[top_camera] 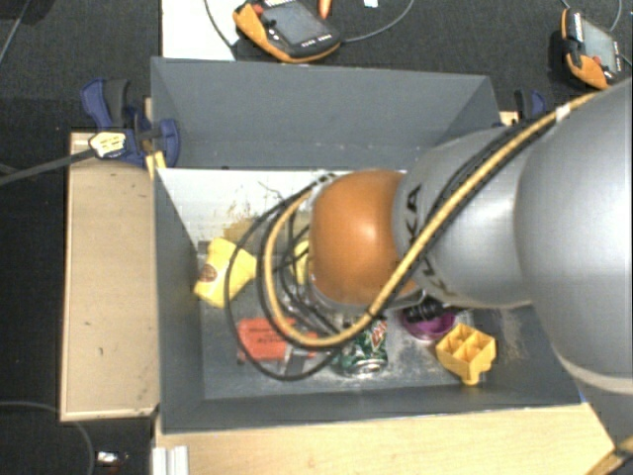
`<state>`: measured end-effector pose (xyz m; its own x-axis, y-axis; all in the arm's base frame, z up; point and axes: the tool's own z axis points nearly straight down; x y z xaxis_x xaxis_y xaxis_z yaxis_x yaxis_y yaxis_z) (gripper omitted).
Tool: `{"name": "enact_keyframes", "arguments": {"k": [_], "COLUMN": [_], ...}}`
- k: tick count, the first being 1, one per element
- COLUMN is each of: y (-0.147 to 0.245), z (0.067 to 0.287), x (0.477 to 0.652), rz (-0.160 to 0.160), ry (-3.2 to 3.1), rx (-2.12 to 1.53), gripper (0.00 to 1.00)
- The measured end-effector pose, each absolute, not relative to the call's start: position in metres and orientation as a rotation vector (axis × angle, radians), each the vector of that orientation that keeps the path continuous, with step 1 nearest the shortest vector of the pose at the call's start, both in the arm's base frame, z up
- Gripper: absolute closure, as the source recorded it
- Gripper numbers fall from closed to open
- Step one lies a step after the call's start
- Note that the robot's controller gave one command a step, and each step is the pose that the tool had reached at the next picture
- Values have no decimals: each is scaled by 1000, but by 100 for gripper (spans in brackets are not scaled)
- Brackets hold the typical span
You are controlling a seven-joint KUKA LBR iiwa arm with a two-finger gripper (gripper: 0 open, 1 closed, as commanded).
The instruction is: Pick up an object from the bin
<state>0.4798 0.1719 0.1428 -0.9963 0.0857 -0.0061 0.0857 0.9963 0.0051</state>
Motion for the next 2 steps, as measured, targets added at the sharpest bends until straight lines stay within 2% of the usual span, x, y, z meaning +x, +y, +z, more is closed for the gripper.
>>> {"name": "enact_keyframes", "arguments": {"k": [2], "y": [172], "z": [144], "x": [480], "rz": [9], "ry": [3131], "rx": [138], "gripper": [100]}}
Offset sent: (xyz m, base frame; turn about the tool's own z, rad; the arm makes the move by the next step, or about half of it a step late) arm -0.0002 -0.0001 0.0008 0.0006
